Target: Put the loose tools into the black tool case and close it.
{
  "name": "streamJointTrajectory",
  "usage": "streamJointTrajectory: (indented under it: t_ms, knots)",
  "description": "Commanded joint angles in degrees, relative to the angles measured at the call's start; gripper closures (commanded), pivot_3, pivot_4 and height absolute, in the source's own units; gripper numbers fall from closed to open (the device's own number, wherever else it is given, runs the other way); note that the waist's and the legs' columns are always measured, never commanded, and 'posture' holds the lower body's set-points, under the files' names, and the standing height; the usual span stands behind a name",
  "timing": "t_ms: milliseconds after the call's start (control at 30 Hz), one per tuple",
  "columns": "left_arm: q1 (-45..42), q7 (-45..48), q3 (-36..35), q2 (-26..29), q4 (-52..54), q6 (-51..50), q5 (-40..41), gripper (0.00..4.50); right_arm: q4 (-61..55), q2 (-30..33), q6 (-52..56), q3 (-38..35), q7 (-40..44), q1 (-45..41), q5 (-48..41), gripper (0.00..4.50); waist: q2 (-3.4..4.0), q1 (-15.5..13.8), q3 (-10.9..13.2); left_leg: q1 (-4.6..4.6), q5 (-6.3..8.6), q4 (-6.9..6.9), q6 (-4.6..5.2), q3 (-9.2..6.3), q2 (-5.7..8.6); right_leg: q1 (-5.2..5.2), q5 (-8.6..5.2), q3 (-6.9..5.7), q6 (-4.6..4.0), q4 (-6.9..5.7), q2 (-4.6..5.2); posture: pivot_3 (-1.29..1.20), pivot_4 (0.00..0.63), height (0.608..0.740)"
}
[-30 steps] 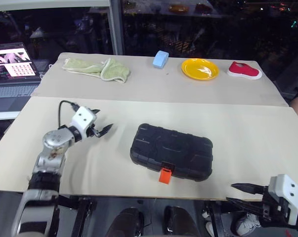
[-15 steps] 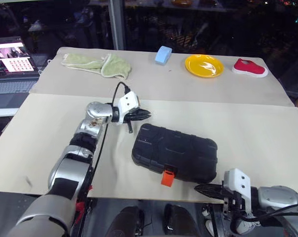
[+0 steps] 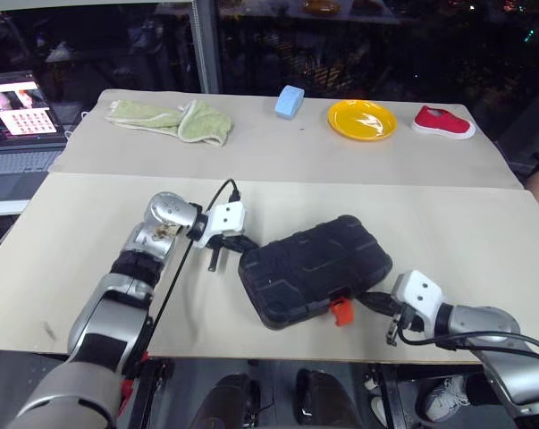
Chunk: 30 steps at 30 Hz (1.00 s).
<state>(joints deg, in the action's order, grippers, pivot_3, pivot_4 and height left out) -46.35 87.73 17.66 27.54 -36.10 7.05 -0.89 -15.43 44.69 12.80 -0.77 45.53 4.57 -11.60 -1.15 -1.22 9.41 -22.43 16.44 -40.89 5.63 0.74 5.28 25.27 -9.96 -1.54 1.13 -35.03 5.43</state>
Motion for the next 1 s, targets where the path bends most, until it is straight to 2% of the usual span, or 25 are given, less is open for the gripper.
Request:
streamJointTrajectory:
  t_ms: [33,133,233,333,433,567,667,833,1000]
  knots:
    - [3.2,3.5,1.1,0.9,9.9,-5.1,3.1,4.42,-0.1,0.4,0.0,-2.9,-1.1,-1.6,0.5,4.5,0.0,0.0,0.0,-0.05,-0.01,0.01,0.04,0.0,0.0,0.07,0.0,0.02,0.0,-0.02,-0.01,0.0,0.15,0.732]
    - [4.2,2.7,0.5,1.7,12.6,-7.4,3.6,4.42,-0.9,1.1,0.8,-4.5,-0.5,-0.7,-0.2,4.5,0.02,-0.2,0.0,-0.31,-0.14,0.01,0.25,-0.05,0.0,0.36,0.0,0.01,-0.02,-0.03,-0.05,0.0,0.15,0.732]
    - [3.0,0.4,0.2,2.0,10.8,-5.7,2.3,4.42,-2.5,2.6,2.0,-6.6,1.4,1.8,-1.5,4.5,0.05,-0.5,0.0,-0.61,-0.21,-0.02,0.21,-0.04,0.03,0.74,0.01,0.02,-0.04,-0.11,-0.05,0.0,0.15,0.732]
    - [-3.3,-2.2,-1.4,1.1,4.7,-5.7,2.1,4.42,-6.8,5.6,4.4,-9.6,4.9,6.9,-3.8,4.5,0.04,-0.9,0.0,-0.63,-0.23,-0.03,0.18,-0.04,0.03,0.75,0.03,0.02,-0.06,-0.1,-0.06,0.0,0.15,0.732]
    - [-10.0,1.4,-2.9,-0.7,3.6,-11.7,6.4,4.42,-11.5,7.2,7.7,-11.6,6.7,11.1,-5.9,4.5,0.02,-1.5,0.0,-0.84,-0.34,-0.19,0.18,-0.1,0.02,0.83,0.06,-0.11,-0.11,-0.15,-0.09,0.0,0.15,0.732]
    - [-11.1,4.8,1.8,-3.2,8.4,-11.5,7.9,4.42,-15.9,8.2,10.0,-10.1,7.3,14.0,-5.5,4.5,0.2,-1.2,-0.1,-0.77,-0.29,-0.35,0.38,-0.13,0.0,0.66,0.07,-0.12,-0.05,-0.11,-0.07,0.0,0.15,0.732]
    - [-10.2,4.8,5.7,-4.7,10.0,-9.5,7.1,4.42,-17.3,7.5,11.6,-8.5,6.2,13.2,-5.2,4.5,0.2,-0.8,-0.1,-0.76,-0.26,-0.35,0.43,-0.1,0.0,0.63,0.07,-0.07,-0.02,-0.07,-0.07,0.0,0.15,0.732]
    - [-8.7,3.3,10.2,-6.9,7.0,-1.4,1.3,4.42,-18.1,6.3,13.7,-5.1,4.3,9.5,-4.4,4.5,0.22,-0.9,-0.1,-0.75,-0.34,-0.36,0.31,-0.04,-0.05,0.72,0.11,0.04,-0.1,-0.18,-0.09,0.0,0.15,0.732]
    - [-8.4,2.1,10.1,-8.5,5.8,-1.3,1.2,4.42,-18.6,5.4,16.3,-4.5,3.0,5.3,-5.8,4.5,0.24,-1.0,-0.1,-0.33,-0.11,-0.37,0.25,-0.07,-0.1,0.12,0.1,-0.01,-0.06,-0.02,-0.09,0.0,0.15,0.732]
